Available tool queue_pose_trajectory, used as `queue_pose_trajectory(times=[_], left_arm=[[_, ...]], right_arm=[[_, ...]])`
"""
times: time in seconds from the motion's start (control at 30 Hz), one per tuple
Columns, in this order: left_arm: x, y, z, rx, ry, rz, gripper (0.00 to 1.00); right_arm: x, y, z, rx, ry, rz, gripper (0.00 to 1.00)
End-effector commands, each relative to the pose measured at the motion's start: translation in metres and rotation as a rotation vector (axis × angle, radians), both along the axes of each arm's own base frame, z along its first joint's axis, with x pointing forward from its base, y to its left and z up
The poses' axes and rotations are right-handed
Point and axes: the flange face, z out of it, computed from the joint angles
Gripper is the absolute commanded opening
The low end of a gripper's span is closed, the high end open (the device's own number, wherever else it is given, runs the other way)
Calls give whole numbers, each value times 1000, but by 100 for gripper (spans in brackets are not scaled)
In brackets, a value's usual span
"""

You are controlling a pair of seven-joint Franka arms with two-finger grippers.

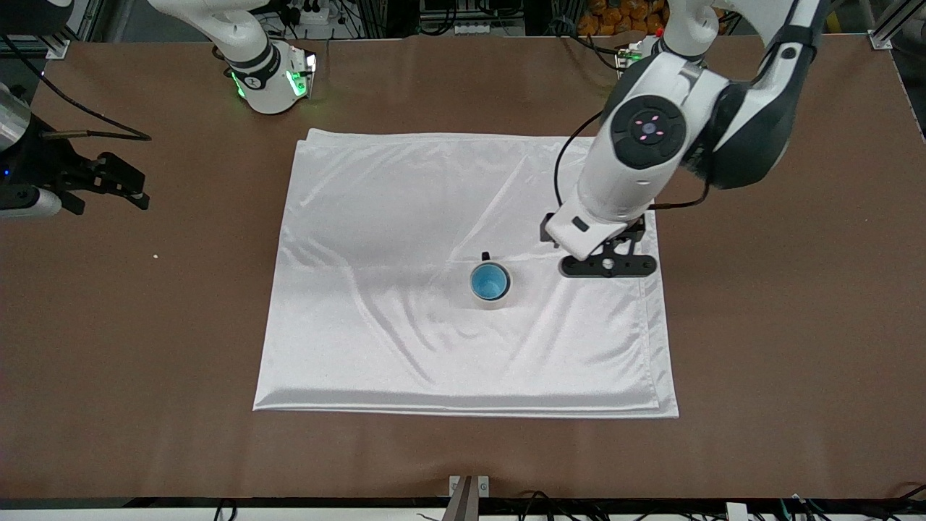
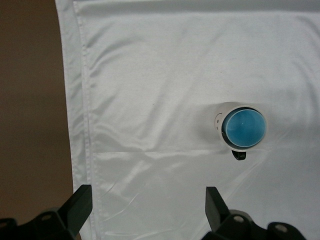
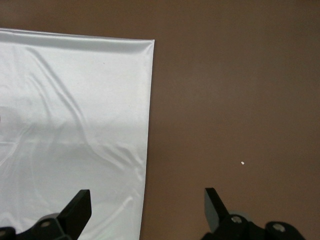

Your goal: Place blue cup into white mug on cloth

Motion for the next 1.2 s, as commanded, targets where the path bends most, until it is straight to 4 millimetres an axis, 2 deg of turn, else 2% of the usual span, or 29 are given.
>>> queue_pose_trajectory(times=[0.0, 0.23, 0.33, 0.4, 0.53, 0.63, 0.87, 1.17], left_arm=[[-25, 46, 30, -2, -1, -25, 100], [-43, 117, 60, 13, -28, -56, 100], [-41, 141, 72, 0, -43, -73, 100], [-36, 164, 80, -28, -50, -75, 100], [-34, 193, 95, -58, -70, -69, 100], [-32, 201, 98, -50, -80, -67, 100], [-24, 214, 121, -53, -130, -42, 100], [-29, 223, 126, -54, -103, -30, 100]], right_arm=[[2, -1, 5, -14, 4, 11, 100], [2, -1, 5, -14, 4, 9, 100], [3, -1, 4, -14, 5, 10, 100], [3, -1, 3, -14, 8, 10, 100], [2, -1, 2, -14, 16, 10, 100], [2, -2, 4, -14, 13, 10, 100], [3, -2, 3, -16, 13, 10, 100], [2, -4, 4, -14, 10, 5, 100]])
